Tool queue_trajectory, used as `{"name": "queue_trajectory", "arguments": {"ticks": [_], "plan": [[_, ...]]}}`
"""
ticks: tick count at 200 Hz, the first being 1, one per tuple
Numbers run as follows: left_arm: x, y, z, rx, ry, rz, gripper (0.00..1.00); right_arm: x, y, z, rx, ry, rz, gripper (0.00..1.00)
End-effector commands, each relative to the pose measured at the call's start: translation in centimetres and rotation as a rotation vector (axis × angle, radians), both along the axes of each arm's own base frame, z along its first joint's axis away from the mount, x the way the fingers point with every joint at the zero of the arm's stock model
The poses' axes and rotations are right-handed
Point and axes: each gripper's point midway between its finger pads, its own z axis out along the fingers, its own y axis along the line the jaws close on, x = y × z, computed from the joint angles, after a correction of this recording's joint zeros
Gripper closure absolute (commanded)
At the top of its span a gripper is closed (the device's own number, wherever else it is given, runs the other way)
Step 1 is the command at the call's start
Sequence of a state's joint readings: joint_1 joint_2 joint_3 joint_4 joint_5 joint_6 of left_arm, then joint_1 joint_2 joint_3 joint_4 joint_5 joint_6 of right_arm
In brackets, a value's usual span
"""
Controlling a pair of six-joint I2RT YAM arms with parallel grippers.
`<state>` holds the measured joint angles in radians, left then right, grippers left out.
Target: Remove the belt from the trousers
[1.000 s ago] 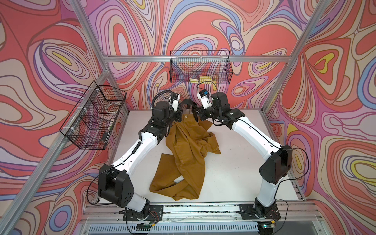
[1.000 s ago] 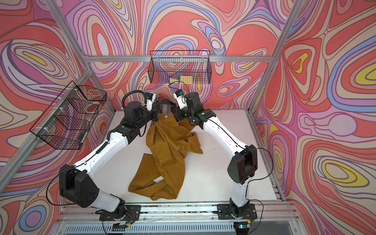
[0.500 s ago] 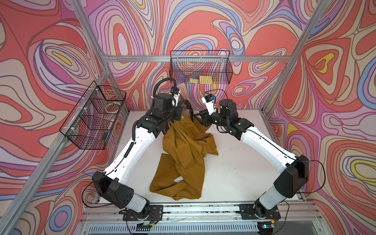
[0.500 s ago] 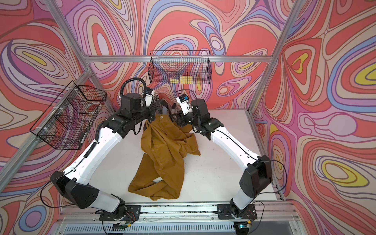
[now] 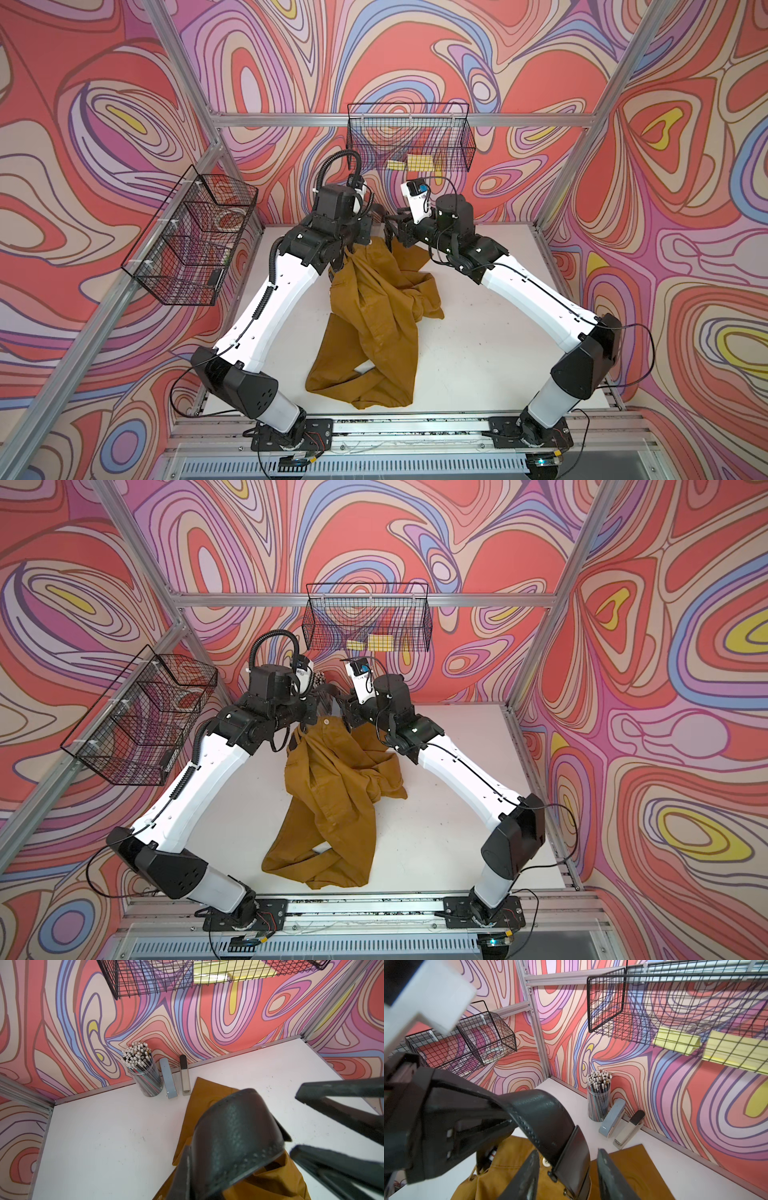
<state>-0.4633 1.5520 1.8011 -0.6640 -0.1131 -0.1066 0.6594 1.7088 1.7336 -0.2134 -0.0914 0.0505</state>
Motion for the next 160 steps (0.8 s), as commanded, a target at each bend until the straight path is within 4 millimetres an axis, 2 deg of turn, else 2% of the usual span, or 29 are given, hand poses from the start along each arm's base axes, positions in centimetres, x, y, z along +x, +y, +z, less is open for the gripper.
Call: {"name": "queue_trajectory", "arguments": {"ticks": [1,36,39,49,83,110,118,141,160], "plan": [[-0.2,0.2,3.9,-0.071,-0.085,0.023,1.0,0.1,1.1,0.2,-0.043,-0.021,0.0,0.52],[-0.2,0.2,3.9,-0.074,-0.081,0.022,1.0,-0.2,1.8,0.4,-0.065,-0.027,0.012,0.52],[-0.2,0.1,3.8,-0.074,-0.077,0.021,1.0,0.3,2.3,-0.8,-0.083,-0.01,0.014,0.52],[-0.2,0.1,3.9,-0.074,-0.076,0.022,1.0,0.6,2.3,-1.3,-0.096,0.0,0.007,0.53],[-0.3,0.2,3.9,-0.073,-0.075,0.021,1.0,1.3,1.9,-2.1,-0.141,0.013,-0.031,0.68],[-0.3,0.1,4.0,-0.076,-0.076,0.02,1.0,1.6,1.7,-3.3,-0.179,0.037,-0.048,0.69],[-0.4,0.1,4.1,-0.076,-0.077,0.018,1.0,1.6,1.6,-3.5,-0.182,0.039,-0.05,0.75],[-0.4,0.1,4.0,-0.073,-0.075,0.017,1.0,1.3,1.6,-3.1,-0.158,0.026,-0.045,1.0],[-0.4,0.1,3.9,-0.074,-0.072,0.016,1.0,1.2,1.7,-3.1,-0.154,0.024,-0.033,1.0]]}}
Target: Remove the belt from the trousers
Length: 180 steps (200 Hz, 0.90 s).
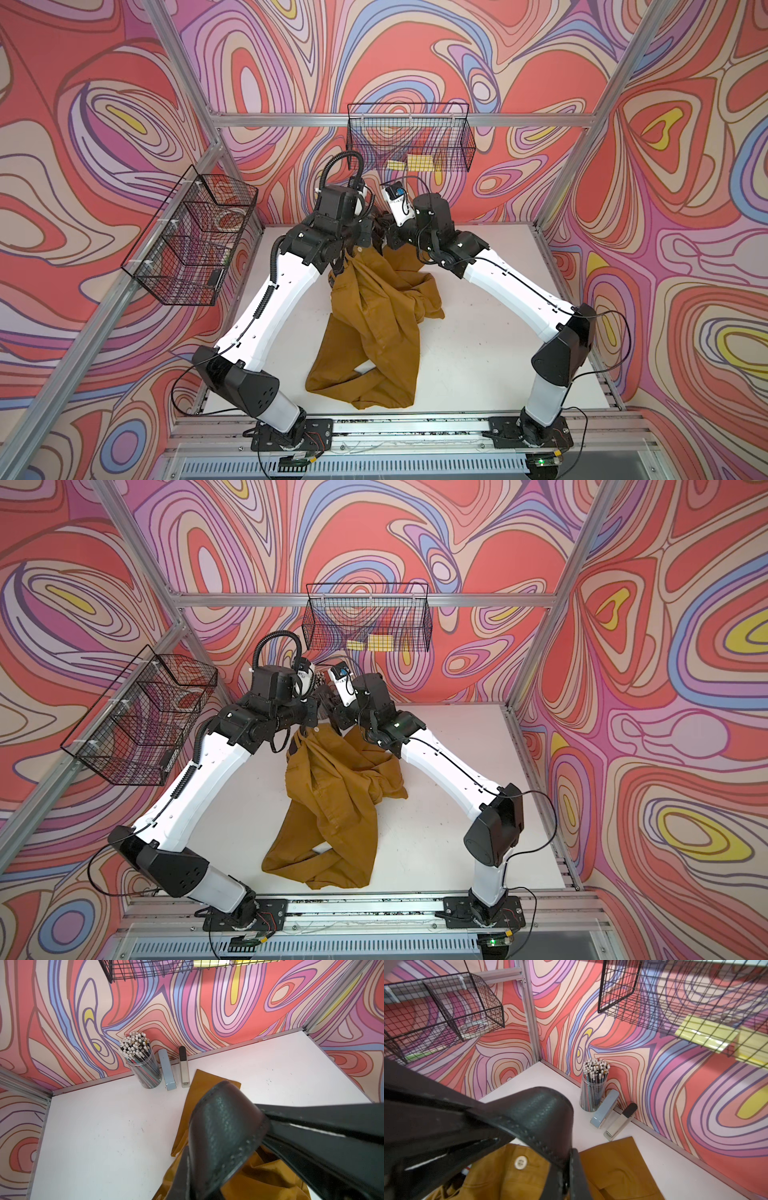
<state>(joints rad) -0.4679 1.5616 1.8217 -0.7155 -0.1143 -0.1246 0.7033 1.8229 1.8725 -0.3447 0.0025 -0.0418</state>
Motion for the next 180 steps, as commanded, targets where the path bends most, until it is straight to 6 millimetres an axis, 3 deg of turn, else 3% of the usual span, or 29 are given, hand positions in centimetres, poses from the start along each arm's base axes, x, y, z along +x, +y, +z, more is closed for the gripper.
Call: {"name": "queue_trajectory", "arguments": {"ticks": [1,53,140,180], "plan": [[0.0,0.1,4.6,-0.078,-0.114,0.012,1.0,0.0,-0.3,-0.5,-0.002,0.015,-0.01,1.0],[-0.3,0.0,5.3,-0.104,-0.126,0.004,1.0,-0.1,0.0,-2.4,0.013,0.068,0.019,1.0],[-1.7,0.3,10.7,-0.336,-0.204,-0.079,1.0,0.9,-1.7,-7.7,0.091,0.219,0.018,0.98],[-2.3,0.6,12.6,-0.415,-0.25,-0.122,1.0,1.1,-2.3,-9.4,0.106,0.257,0.006,0.88]]}}
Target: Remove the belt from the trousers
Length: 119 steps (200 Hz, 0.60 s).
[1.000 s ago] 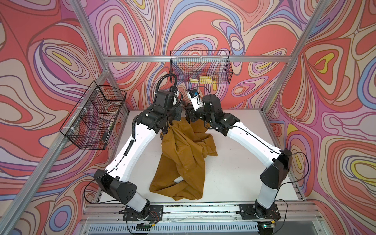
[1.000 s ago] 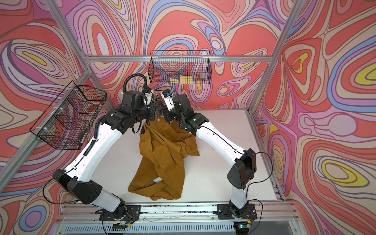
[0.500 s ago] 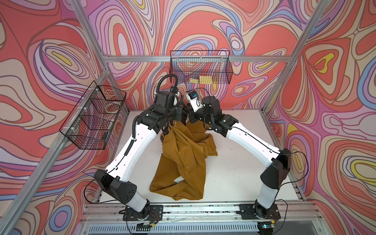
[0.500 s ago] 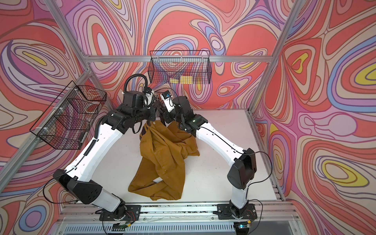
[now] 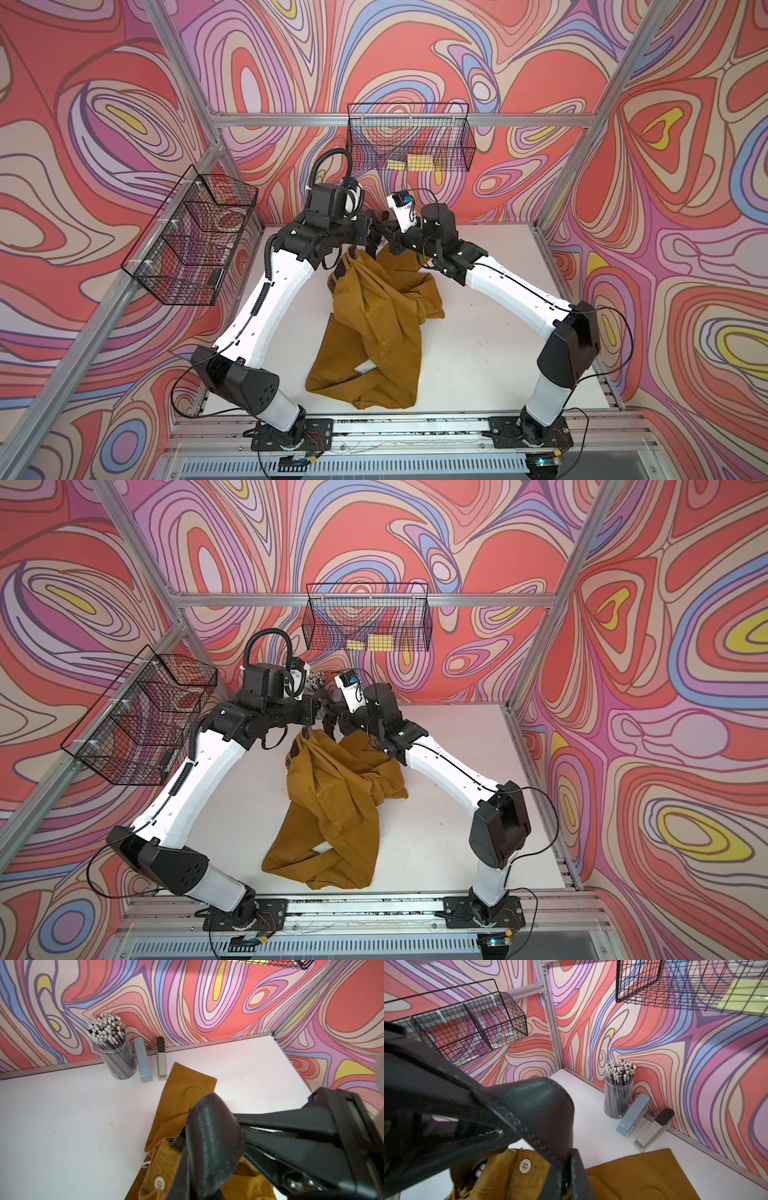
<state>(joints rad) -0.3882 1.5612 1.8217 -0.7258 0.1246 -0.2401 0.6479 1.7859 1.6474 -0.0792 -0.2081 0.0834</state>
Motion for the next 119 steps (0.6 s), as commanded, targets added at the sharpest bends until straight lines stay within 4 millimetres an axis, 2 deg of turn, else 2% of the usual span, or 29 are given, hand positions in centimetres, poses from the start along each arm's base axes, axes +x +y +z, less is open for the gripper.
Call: {"name": "queue_trajectory", "arguments": {"ticks": [1,30,51,76,101,112,119], "plan": [[-2.0,1.0,12.9,-0.231,-0.342,-0.015,1.0,1.3,-2.8,-6.9,-0.083,0.203,-0.091,0.88],[-2.5,1.2,14.1,-0.247,-0.374,-0.033,1.0,1.4,-3.2,-7.8,-0.084,0.223,-0.101,0.88],[-2.8,1.3,14.6,-0.251,-0.39,-0.039,1.0,1.4,-3.2,-8.0,-0.083,0.228,-0.099,1.0],[-3.0,1.7,15.1,-0.26,-0.402,-0.037,1.0,1.5,-3.3,-8.5,-0.086,0.235,-0.101,1.0],[-3.1,1.9,15.5,-0.264,-0.404,-0.045,1.0,1.5,-3.3,-8.9,-0.082,0.242,-0.096,0.83],[-3.1,1.9,15.6,-0.267,-0.403,-0.048,1.0,1.5,-3.2,-8.9,-0.075,0.241,-0.091,0.81],[-3.1,1.8,15.5,-0.268,-0.403,-0.05,1.0,1.5,-3.1,-8.7,-0.069,0.236,-0.086,0.84]]}}
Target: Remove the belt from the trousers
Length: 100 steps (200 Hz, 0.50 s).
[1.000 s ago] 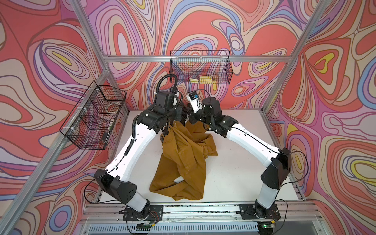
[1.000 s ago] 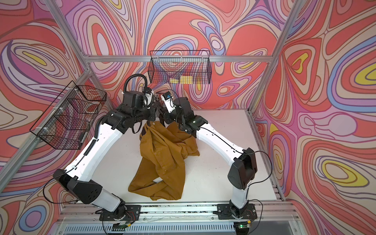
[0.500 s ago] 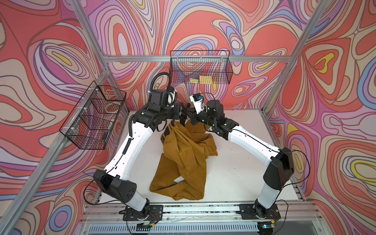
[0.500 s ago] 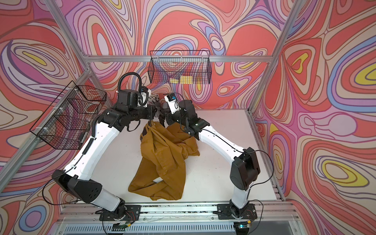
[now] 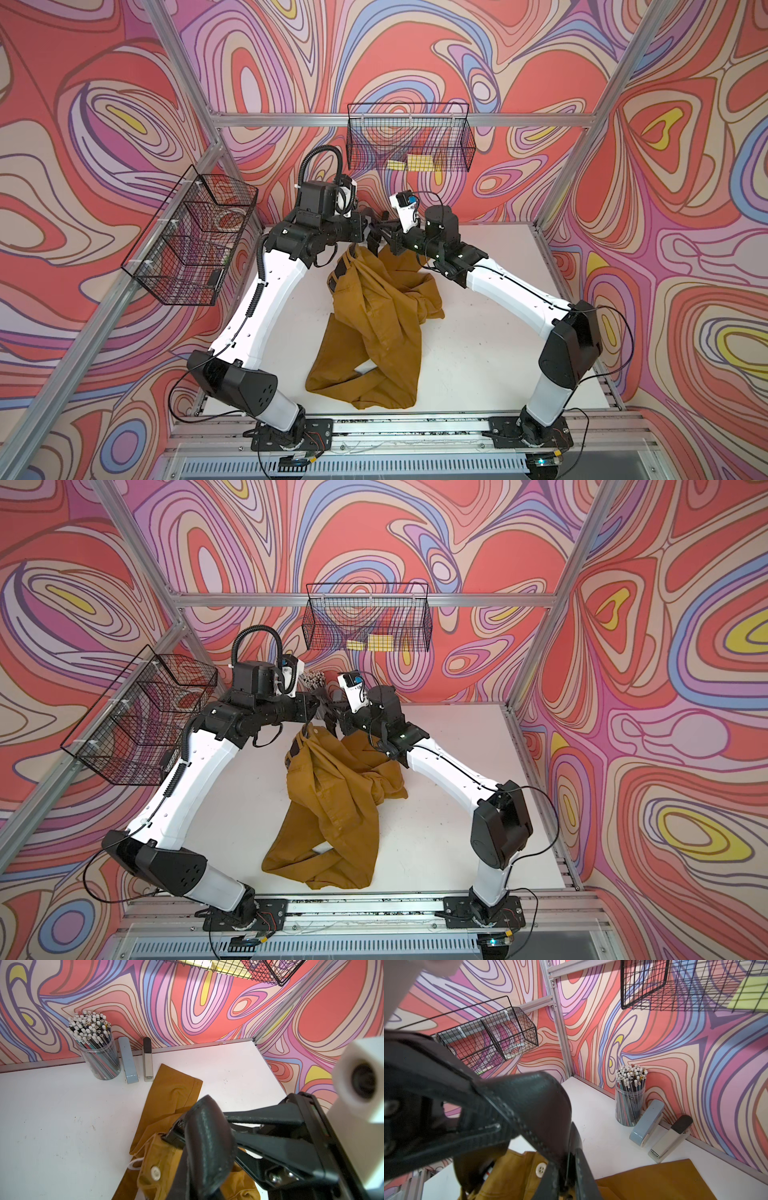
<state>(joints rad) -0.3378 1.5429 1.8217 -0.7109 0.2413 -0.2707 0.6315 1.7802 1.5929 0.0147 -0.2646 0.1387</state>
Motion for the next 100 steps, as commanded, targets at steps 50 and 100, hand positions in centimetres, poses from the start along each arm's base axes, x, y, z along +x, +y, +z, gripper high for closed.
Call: {"name": "queue_trajectory", "arguments": {"ticks": [50,100], "plan": [[-2.5,1.5,14.1,-0.193,-0.396,0.003,1.0,1.4,-2.9,-7.7,-0.132,0.199,-0.085,1.0],[-2.6,2.0,15.0,-0.209,-0.409,0.003,1.0,1.6,-4.2,-8.9,-0.189,0.212,-0.14,1.0]]}}
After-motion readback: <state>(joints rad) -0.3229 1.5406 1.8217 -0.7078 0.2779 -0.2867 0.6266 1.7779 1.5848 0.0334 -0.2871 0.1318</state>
